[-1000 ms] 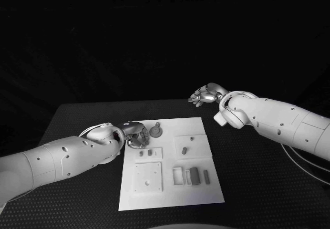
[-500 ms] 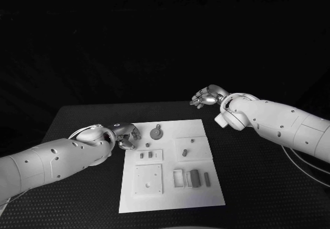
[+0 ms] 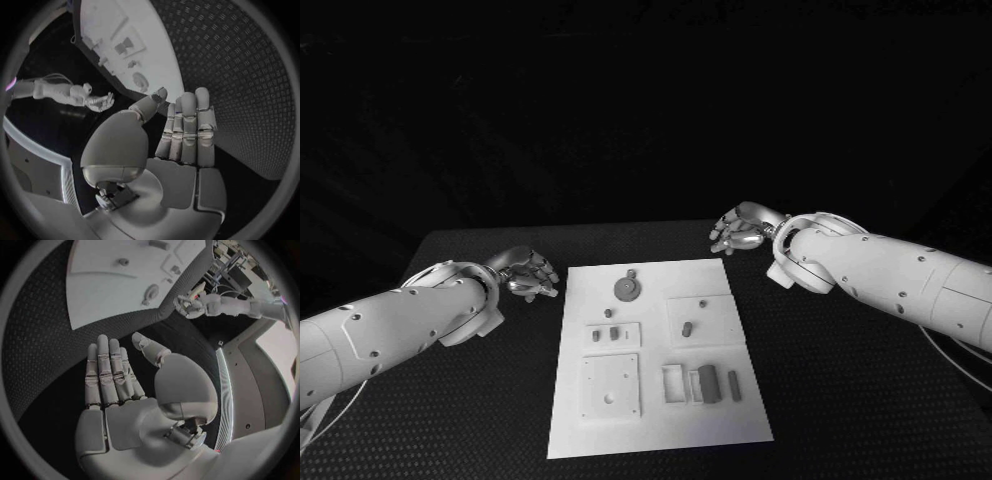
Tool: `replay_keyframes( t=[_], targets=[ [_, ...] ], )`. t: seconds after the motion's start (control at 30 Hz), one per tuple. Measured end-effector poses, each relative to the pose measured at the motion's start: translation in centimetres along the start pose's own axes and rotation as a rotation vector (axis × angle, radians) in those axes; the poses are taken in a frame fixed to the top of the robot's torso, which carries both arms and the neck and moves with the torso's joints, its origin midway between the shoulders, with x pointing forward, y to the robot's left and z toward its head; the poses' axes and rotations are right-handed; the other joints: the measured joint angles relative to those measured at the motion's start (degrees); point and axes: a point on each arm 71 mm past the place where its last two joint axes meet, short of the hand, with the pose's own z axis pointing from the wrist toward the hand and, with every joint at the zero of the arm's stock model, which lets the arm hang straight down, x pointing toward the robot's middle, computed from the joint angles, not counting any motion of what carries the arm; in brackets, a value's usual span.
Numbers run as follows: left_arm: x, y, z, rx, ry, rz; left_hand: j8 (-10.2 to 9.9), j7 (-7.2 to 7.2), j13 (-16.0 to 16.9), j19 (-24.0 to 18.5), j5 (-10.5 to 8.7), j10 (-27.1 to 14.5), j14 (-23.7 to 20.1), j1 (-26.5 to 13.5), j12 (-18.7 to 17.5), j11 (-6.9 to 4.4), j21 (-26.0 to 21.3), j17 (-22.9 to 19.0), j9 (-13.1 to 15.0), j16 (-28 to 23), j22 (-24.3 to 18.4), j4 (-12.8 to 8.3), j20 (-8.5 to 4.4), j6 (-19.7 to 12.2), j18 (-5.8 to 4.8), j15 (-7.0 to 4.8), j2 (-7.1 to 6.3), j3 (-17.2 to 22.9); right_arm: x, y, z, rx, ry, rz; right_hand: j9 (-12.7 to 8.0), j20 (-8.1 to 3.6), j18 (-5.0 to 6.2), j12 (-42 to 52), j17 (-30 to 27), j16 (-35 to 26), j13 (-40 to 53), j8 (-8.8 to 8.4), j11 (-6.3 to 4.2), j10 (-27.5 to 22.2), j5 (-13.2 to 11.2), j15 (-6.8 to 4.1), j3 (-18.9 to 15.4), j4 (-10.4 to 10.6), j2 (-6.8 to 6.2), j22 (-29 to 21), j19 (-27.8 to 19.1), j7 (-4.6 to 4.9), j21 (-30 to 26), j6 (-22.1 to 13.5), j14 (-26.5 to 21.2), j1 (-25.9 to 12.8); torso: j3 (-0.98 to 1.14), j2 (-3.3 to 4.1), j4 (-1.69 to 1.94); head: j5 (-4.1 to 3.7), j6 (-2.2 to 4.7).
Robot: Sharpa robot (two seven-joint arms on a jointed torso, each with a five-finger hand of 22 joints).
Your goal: Assemble the parts on the task board
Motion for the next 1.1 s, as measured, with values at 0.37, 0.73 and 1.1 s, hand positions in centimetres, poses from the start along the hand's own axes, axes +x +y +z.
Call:
replay_keyframes(
  t=[0.37,0.73,1.1],
  targets=[
    [-3.5,-1.3,-2.1,0.04,-0.065,-0.358,-0.68,0.28,-3.46,-4.46,-0.25,-3.14,-3.8,-4.72,-5.53,2.51,-8.07,-3.69,-0.24,-10.57,-6.68,-0.97,0.83,-3.23,-0.88,2.85,-1.29,-4.0,2.9,0.2,-1.9,-0.088,0.099,-0.27,-0.6,-1.67,1.79,-6.23,5.6,4.31,-0.76,0.51,-0.89,4.67,0.0,-4.05,0.0,0.0,-0.04,1.39,10.12,-0.82,2.97,1.64,8.81,0.74,0.03,-0.2,0.08,0.0,0.54],
    [-2.3,-3.2,-2.3,0.109,-0.01,-0.528,-3.95,1.17,-8.81,-26.11,-0.25,-15.57,-23.03,-12.68,-14.13,6.24,-12.06,-8.94,-1.37,-25.56,-15.69,1.91,7.66,-11.78,-3.61,11.66,-2.57,-6.66,5.3,0.2,-2.9,-0.131,0.157,-0.388,-2.21,-1.82,1.79,-13.96,7.21,3.4,-3.01,-0.84,1.43,0.64,0.0,-2.22,0.09,0.6,-2.41,1.43,9.52,-0.37,1.32,-0.22,7.1,-1.16,-0.08,-0.45,0.04,-0.52,0.4],
    [-1.3,-4.8,-2.2,0.15,0.043,-0.609,-4.0,-0.51,-11.56,-43.93,-0.25,-21.77,-33.36,-14.27,-14.78,3.69,-11.94,-11.1,-0.85,-31.16,-19.63,3.86,12.88,-14.04,-6.15,12.98,-1.72,-7.83,7.8,0.1,-3.2,-0.155,0.183,-0.412,-3.04,-1.56,1.78,-15.64,7.97,3.24,-3.54,-0.4,1.18,2.4,0.0,-2.47,0.42,0.42,-2.38,2.34,9.7,-0.53,0.87,0.47,7.49,-0.09,-0.08,-0.49,0.04,-0.73,0.33]
  ],
)
